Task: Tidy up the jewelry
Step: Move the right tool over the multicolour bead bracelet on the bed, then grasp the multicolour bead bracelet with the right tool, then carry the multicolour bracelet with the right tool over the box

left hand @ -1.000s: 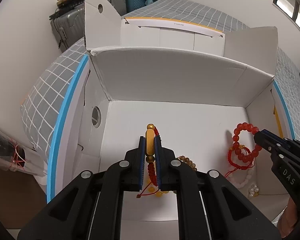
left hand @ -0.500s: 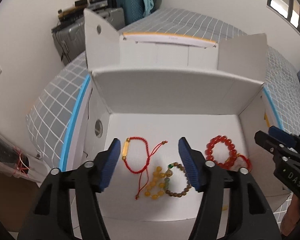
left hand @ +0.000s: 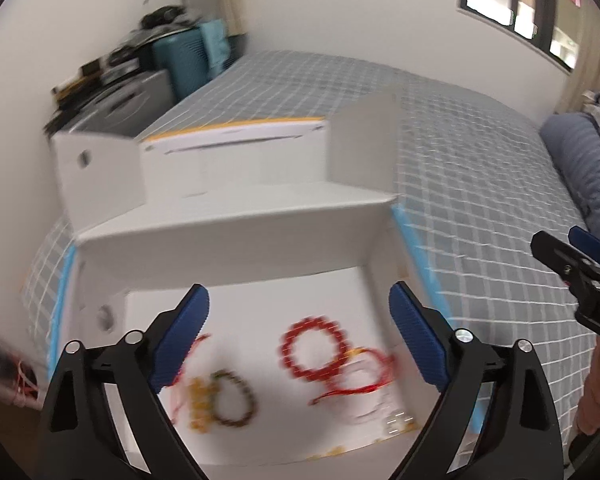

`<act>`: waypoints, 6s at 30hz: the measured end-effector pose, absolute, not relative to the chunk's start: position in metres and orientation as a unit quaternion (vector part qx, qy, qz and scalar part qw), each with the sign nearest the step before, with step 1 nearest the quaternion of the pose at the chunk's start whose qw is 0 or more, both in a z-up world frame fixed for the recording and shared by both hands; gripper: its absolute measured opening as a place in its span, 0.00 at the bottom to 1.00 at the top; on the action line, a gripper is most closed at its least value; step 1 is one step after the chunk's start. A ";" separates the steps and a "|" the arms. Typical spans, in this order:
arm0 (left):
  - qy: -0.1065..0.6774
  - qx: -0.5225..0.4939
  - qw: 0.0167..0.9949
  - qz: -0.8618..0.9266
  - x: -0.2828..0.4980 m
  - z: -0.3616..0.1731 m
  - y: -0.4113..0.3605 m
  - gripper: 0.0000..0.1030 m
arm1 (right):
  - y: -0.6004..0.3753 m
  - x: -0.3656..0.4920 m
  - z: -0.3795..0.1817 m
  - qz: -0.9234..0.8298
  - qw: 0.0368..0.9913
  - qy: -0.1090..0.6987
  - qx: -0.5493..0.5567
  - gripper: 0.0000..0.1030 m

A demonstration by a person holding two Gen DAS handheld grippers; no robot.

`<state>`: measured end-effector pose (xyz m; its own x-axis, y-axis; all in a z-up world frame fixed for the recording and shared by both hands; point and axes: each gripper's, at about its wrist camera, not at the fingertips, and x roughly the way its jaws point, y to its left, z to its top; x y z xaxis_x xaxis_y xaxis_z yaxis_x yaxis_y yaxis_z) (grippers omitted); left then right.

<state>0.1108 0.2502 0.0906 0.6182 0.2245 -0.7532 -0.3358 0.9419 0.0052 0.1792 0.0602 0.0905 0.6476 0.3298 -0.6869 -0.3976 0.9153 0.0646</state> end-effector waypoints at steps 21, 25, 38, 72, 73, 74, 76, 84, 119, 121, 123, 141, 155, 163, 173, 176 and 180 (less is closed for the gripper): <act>0.402 -0.042 0.914 0.037 0.186 0.079 0.091 0.94 | -0.176 0.276 0.016 0.060 0.914 0.387 -0.105 0.92; 0.420 -0.041 0.906 0.022 0.200 0.057 0.072 0.94 | -0.202 0.294 -0.014 0.065 0.902 0.415 -0.097 0.92; 0.440 -0.043 0.897 -0.003 0.222 0.019 0.052 0.94 | -0.229 0.347 -0.068 0.051 0.863 0.499 -0.061 0.80; 0.447 -0.031 0.893 -0.045 0.216 0.024 0.038 0.94 | -0.248 0.331 -0.060 0.028 0.846 0.532 0.024 0.18; 0.447 -0.031 0.893 -0.047 0.216 0.024 0.037 0.94 | -0.248 0.329 -0.058 0.028 0.847 0.531 0.024 0.18; 0.446 -0.030 0.893 -0.049 0.215 0.025 0.036 0.94 | -0.249 0.327 -0.056 0.028 0.847 0.530 0.025 0.18; 0.444 -0.025 0.894 -0.053 0.212 0.026 0.032 0.94 | -0.249 0.321 -0.051 0.031 0.850 0.526 0.027 0.18; 0.441 -0.026 0.895 -0.058 0.207 0.033 0.028 0.94 | -0.244 0.302 -0.030 0.031 0.860 0.509 0.020 0.00; 0.446 -0.015 0.894 -0.046 0.197 0.033 0.040 0.94 | -0.261 0.331 -0.078 -0.014 0.826 0.561 0.050 0.32; 0.445 -0.014 0.894 -0.045 0.197 0.033 0.039 0.94 | -0.260 0.331 -0.079 -0.015 0.822 0.567 0.047 0.10; 0.444 -0.013 0.895 -0.044 0.196 0.034 0.040 0.94 | -0.260 0.328 -0.077 -0.014 0.822 0.567 0.049 0.09; 0.444 -0.001 0.895 -0.038 0.194 0.052 0.040 0.94 | -0.231 0.288 0.008 0.042 0.866 0.495 0.059 0.09; 0.427 -0.012 0.904 -0.005 0.184 0.091 0.069 0.94 | -0.193 0.243 0.078 0.041 0.895 0.442 0.047 0.09; 0.411 -0.030 0.911 0.007 0.165 0.117 0.098 0.94 | -0.139 0.212 0.118 0.089 0.907 0.410 0.029 0.09; 0.404 -0.051 0.911 0.061 0.147 0.126 0.155 0.94 | -0.065 0.190 0.142 0.157 0.908 0.388 0.012 0.09; 0.400 -0.055 0.912 0.080 0.140 0.131 0.172 0.94 | -0.037 0.183 0.146 0.184 0.904 0.387 0.007 0.09; 0.391 -0.062 0.912 0.106 0.122 0.138 0.199 0.95 | 0.006 0.172 0.152 0.226 0.897 0.380 -0.008 0.09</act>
